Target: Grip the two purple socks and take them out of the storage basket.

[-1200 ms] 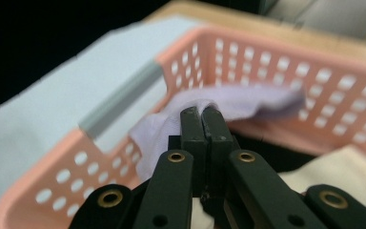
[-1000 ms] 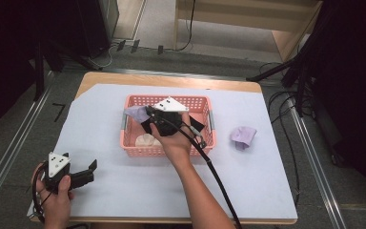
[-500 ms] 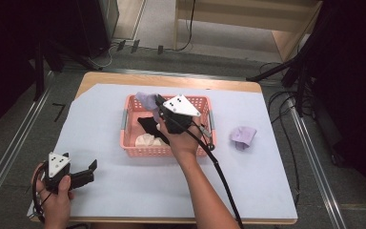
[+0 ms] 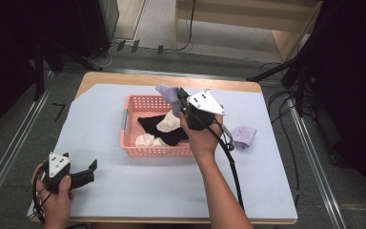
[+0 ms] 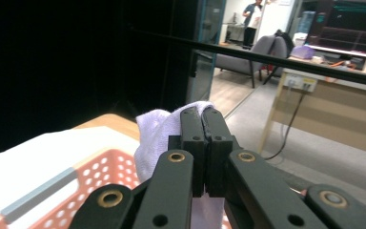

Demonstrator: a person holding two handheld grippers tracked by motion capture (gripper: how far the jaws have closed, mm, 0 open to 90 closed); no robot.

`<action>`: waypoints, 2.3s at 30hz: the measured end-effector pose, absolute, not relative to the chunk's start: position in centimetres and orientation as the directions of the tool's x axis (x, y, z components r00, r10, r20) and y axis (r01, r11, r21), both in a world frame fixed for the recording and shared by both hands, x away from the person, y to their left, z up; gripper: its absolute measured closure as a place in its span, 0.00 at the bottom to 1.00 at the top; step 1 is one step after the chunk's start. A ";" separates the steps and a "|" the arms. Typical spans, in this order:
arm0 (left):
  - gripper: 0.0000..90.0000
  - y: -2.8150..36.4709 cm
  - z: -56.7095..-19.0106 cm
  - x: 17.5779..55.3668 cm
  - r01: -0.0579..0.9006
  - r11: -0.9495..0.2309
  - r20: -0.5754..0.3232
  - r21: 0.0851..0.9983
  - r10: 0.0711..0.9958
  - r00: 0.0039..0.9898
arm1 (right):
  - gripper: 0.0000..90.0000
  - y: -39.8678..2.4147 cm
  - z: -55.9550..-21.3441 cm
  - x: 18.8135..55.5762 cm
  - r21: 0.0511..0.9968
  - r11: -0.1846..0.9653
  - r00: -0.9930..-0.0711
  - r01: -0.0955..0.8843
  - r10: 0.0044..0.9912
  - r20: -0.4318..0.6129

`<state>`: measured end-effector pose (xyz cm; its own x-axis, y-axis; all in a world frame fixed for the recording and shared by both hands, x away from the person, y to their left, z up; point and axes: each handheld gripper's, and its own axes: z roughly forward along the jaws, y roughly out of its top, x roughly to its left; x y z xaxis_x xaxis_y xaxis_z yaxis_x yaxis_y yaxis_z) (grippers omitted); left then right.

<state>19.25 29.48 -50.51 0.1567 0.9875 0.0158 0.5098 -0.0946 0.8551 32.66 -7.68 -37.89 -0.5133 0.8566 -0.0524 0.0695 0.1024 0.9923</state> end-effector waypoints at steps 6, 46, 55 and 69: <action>0.04 29.5 -50.5 19.3 0.509 -0.095 0.016 0.856 0.988 0.157 | 1.00 -10.0 -37.2 32.5 0.995 0.083 -0.472 0.051 0.880 -0.049; 0.04 29.5 -50.5 19.2 0.510 -0.100 0.021 0.854 0.987 0.158 | 1.00 -21.1 -42.1 31.0 0.989 0.054 -0.228 0.136 0.973 -0.022; 0.04 29.5 -50.5 19.2 0.513 -0.101 0.022 0.853 0.987 0.159 | 1.00 -22.4 -45.3 30.9 0.980 0.042 -0.181 0.192 0.983 -0.007; 0.04 29.5 -50.5 19.1 0.510 -0.101 0.023 0.854 0.987 0.157 | 0.83 -25.3 -46.8 30.1 0.972 -0.003 -0.124 0.236 0.992 0.033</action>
<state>19.15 29.45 -50.47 0.1566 0.9874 0.0228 0.5104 -0.1007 0.8540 30.10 -25.26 -46.80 -0.1241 0.9917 0.0332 0.2364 -0.0029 0.9716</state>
